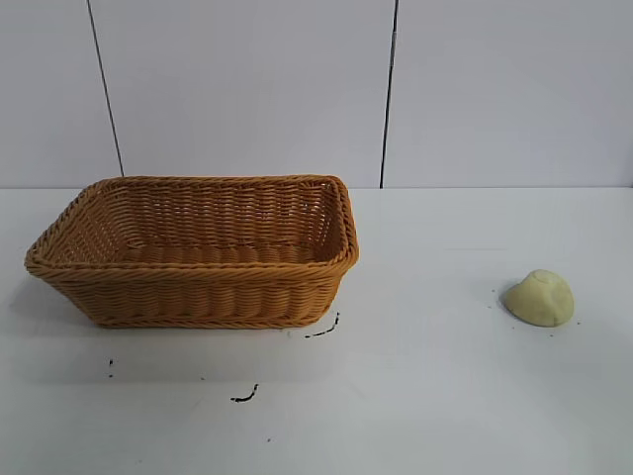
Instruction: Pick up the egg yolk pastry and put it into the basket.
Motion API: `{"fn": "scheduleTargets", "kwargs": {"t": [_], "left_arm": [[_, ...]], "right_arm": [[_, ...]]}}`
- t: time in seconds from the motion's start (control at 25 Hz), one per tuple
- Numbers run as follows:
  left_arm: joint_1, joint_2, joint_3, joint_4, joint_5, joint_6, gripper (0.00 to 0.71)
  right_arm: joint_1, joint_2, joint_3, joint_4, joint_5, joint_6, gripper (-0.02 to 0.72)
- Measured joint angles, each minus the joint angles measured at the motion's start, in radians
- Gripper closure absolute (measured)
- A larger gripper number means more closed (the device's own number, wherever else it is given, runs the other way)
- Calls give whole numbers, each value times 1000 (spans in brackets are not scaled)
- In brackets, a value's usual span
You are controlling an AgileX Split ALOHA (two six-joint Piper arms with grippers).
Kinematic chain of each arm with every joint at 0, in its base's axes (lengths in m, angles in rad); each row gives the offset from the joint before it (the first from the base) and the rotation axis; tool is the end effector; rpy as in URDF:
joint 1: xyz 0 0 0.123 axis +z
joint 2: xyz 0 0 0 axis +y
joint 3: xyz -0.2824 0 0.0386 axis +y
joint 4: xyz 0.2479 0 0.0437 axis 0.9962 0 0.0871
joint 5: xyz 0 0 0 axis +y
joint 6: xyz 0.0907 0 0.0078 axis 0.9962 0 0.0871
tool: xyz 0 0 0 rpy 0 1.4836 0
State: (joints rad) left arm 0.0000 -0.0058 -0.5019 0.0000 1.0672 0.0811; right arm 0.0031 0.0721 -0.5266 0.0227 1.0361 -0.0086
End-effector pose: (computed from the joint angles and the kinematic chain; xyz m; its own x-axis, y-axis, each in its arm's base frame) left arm -0.0062 0.0000 0.2771 -0.4534 0.0810 -0.8876 0.0369 0.9967 0.0721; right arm 0.0047 0.0018 0.2866 -0.4745 0.0015 -0.8803 -0.0189 0.9998 0.0119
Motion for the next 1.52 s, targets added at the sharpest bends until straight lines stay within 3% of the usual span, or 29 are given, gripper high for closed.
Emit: {"fn": "scheduleTargets", "kwargs": {"t": [0.48, 1.04, 1.52], "left_arm": [[0, 0, 0, 0, 0, 0, 14], [0, 0, 0, 0, 0, 0, 14], [0, 0, 0, 0, 0, 0, 14]], "right_arm": [[0, 719, -384, 3, 0, 27, 10], [0, 1525, -792, 3, -4, 2, 8], [29, 1836, -938, 3, -26, -47, 8]]}}
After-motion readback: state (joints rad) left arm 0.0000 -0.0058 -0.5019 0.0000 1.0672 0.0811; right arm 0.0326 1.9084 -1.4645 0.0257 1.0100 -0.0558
